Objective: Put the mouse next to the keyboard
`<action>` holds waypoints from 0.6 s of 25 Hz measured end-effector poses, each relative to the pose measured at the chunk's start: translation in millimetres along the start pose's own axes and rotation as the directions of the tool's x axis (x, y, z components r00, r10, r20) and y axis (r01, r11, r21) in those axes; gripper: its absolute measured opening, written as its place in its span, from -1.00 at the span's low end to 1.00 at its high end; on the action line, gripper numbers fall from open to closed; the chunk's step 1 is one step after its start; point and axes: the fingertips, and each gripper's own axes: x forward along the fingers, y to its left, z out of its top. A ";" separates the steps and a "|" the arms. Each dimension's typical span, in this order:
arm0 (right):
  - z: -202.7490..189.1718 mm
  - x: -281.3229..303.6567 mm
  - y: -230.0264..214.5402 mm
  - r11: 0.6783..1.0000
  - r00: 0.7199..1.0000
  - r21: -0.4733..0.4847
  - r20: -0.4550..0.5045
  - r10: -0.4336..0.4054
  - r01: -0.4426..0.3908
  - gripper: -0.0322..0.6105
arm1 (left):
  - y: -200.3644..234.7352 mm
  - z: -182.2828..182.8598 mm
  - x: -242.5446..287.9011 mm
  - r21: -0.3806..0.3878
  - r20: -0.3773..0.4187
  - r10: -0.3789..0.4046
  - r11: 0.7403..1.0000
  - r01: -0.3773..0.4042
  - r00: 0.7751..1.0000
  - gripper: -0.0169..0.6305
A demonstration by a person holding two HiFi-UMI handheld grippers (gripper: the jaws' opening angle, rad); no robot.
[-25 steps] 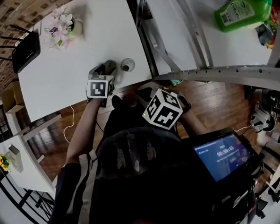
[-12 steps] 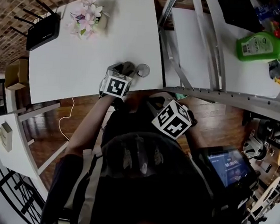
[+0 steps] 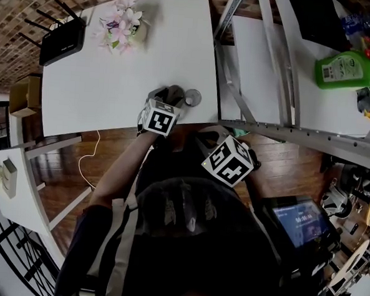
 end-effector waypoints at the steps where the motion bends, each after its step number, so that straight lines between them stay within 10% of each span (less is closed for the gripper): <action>1: -0.2 0.0 -0.3 1.000 1.000 0.000 0.001 0.000 0.000 -0.88 | -0.3 0.9 0.7 -0.002 0.005 0.000 1.000 0.000 1.000 -0.11; 15: -11.7 -5.0 -10.5 1.000 1.000 0.009 0.004 0.009 -0.009 -0.88 | 1.5 14.1 7.7 -0.069 0.042 0.089 0.994 -0.086 0.995 -0.11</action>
